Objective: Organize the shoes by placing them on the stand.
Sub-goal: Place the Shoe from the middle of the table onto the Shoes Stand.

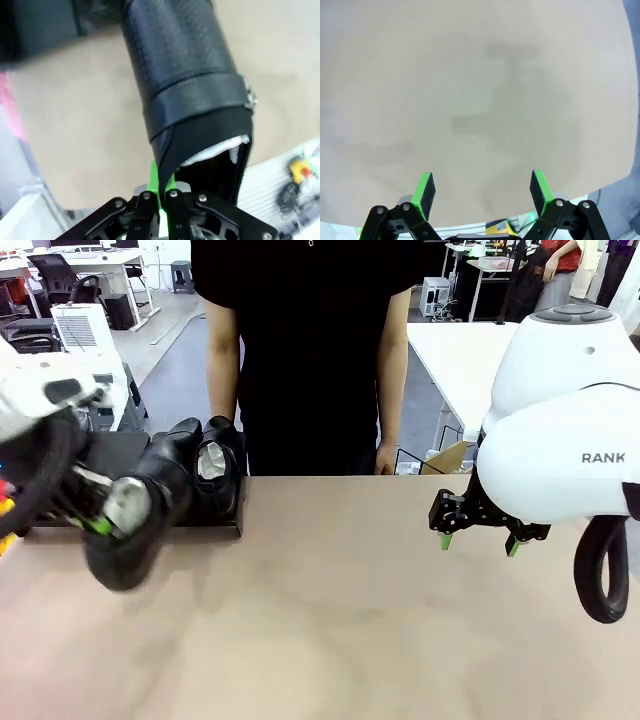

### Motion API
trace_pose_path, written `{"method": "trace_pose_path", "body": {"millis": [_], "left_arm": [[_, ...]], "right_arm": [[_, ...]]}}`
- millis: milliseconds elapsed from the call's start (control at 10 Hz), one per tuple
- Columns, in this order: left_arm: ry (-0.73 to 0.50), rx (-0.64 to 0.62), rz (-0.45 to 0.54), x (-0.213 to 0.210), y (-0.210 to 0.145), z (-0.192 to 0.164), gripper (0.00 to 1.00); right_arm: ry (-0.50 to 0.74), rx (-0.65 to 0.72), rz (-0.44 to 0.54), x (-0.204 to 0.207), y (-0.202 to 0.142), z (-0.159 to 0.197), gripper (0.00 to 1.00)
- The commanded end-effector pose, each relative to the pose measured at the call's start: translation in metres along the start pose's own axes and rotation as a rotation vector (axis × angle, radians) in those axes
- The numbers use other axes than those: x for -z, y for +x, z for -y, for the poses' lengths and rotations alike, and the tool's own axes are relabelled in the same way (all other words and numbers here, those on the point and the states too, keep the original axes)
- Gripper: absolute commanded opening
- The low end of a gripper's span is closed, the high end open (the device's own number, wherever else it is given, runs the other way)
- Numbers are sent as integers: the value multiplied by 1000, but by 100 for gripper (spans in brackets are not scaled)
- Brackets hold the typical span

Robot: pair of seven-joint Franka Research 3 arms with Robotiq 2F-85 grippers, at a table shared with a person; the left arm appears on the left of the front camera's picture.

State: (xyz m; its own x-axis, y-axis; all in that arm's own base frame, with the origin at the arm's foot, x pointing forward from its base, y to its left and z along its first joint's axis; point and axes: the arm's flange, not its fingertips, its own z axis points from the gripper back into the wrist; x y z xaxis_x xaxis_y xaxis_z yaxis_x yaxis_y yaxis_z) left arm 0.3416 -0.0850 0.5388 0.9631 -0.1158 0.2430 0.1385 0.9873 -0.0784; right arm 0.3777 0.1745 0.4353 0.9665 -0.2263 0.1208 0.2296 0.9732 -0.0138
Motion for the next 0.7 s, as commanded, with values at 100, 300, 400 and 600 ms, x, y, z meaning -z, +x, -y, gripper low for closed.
{"method": "trace_pose_path", "body": {"millis": [100,300,400,600], "left_arm": [[145,-44,190,-12,36,-55,0],[218,-50,252,-11,65,-82,0],[241,-76,260,-3,83,-95,0],[249,-95,269,20,111,-113,0]], "right_arm": [[-2,-16,2,-4,3,1,100],[-2,-16,2,-4,3,1,100],[-2,-16,2,-4,3,1,100],[-2,-16,2,-4,3,1,100]]}}
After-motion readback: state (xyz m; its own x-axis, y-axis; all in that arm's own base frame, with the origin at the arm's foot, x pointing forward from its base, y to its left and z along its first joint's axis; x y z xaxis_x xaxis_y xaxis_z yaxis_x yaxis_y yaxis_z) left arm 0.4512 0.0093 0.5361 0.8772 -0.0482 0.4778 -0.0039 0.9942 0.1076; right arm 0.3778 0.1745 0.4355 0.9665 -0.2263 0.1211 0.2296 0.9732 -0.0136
